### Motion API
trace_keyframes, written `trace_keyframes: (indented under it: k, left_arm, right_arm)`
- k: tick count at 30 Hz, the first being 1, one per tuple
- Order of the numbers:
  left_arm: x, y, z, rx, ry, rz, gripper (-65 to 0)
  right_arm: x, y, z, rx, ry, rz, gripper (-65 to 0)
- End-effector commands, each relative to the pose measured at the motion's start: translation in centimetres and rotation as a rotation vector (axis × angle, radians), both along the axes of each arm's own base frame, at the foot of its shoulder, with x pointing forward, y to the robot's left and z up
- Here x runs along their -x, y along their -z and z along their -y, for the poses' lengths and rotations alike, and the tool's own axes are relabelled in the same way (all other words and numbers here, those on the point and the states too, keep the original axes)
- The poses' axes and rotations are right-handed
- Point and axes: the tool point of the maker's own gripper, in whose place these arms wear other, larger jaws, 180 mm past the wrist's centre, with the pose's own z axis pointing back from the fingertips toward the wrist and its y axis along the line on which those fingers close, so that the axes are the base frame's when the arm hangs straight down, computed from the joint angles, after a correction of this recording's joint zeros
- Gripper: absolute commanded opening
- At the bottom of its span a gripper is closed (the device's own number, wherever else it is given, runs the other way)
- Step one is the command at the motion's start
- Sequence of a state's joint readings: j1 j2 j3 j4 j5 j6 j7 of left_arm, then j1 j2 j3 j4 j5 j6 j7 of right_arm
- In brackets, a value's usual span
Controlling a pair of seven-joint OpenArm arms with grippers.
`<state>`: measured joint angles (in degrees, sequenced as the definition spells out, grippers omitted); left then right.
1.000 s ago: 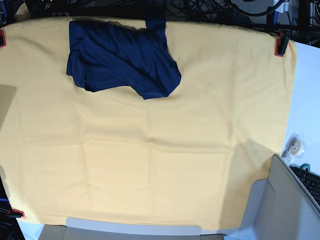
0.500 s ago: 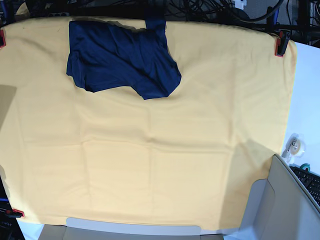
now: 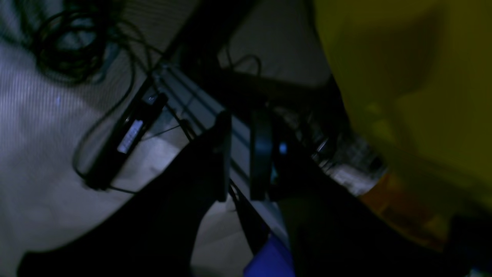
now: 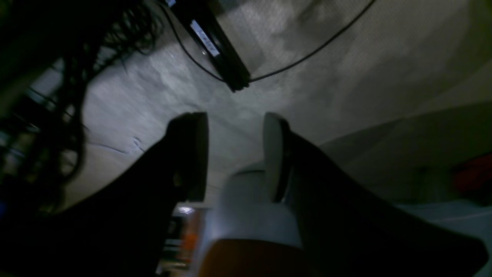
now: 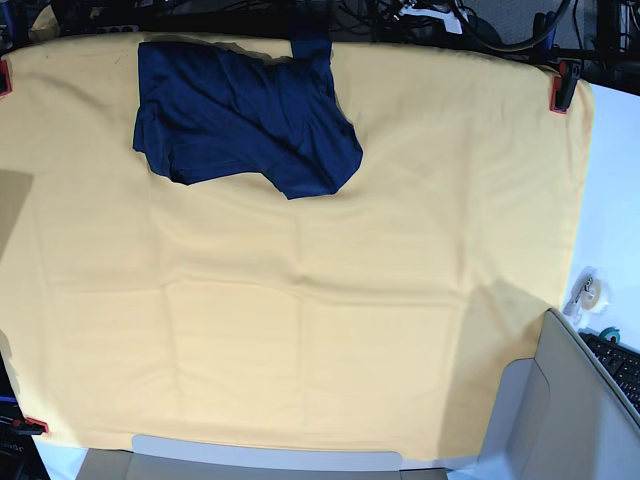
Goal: Fold the T-shirt properly
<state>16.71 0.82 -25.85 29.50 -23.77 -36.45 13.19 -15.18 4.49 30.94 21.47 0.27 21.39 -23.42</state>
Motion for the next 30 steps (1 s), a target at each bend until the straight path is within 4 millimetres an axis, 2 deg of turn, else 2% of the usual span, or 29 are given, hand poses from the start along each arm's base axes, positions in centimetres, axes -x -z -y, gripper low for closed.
trace_keyframes:
  k: [1,4,6,10,14,16,20,27,30]
  left_arm:
    - [-0.1,-0.3,1.5,0.018,0.051,0.028,-57.6]
    - [0.0,-0.6,5.3,0.062,0.197,0.06,-57.6]
    - [0.3,-1.0,7.8,0.096,0.29,0.078,-57.6]
    - [1.5,-0.9,10.6,0.102,0.443,0.059,-57.6]
    - [3.3,0.9,9.9,-0.061,0.561,-0.045,-57.6]
    - [2.7,1.6,9.2,-0.156,0.61,-0.071,-57.6]
    - [2.9,2.3,8.2,-0.293,0.69,-0.109,-57.6]
    - [3.3,2.4,7.9,-0.325,0.715,-0.129,-57.6]
    - [3.3,2.4,8.0,-0.324,0.715,-0.13,-57.6]
  right_arm:
    - [-0.1,0.2,-0.5,0.001,-0.028,0.013,-41.5]
    - [-1.0,0.6,-0.7,0.021,-0.19,0.05,-41.5]
    - [-1.4,0.8,-1.7,0.014,-0.291,0.069,-41.5]
    - [-2.2,1.0,-1.9,0.014,-0.421,0.08,-41.5]
    - [-2.4,1.1,-2.9,-0.002,-0.459,0.081,-41.5]
    - [-3.3,1.2,-2.9,0.001,-0.466,0.092,-41.5]
    - [-4.7,1.3,-3.0,0.004,-0.465,0.111,-41.5]
    - [-6.4,1.4,-3.0,0.011,-0.464,0.141,-41.5]
    - [-8.0,1.5,-4.0,0.002,-0.456,0.165,-41.5]
